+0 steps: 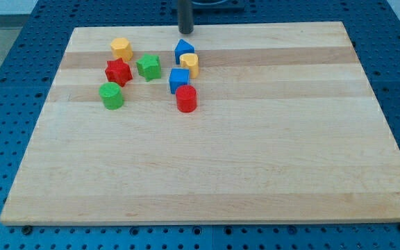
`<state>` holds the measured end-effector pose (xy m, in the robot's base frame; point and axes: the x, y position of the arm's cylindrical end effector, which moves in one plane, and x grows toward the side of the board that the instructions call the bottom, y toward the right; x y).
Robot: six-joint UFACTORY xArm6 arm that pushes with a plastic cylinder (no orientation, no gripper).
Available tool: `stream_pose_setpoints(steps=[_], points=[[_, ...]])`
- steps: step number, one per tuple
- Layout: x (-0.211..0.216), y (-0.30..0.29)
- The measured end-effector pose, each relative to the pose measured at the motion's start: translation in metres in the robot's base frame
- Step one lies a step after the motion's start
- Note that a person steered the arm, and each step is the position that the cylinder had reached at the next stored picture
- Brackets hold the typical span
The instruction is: Move your arm to the yellow hexagon
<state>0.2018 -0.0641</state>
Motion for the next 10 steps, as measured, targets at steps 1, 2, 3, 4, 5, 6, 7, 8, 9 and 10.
stream_pose_setpoints(steps=[1,2,3,4,5,6,7,8,9,10], points=[[0.000,-0.024],[0.000,-0.053],[0.000,-0.088],[0.000,-0.125],[0.000,-0.166],[0.000,-0.204],[0.000,-0.236],[0.008,-0.241],[0.059,-0.234],[0.091,-0.218]])
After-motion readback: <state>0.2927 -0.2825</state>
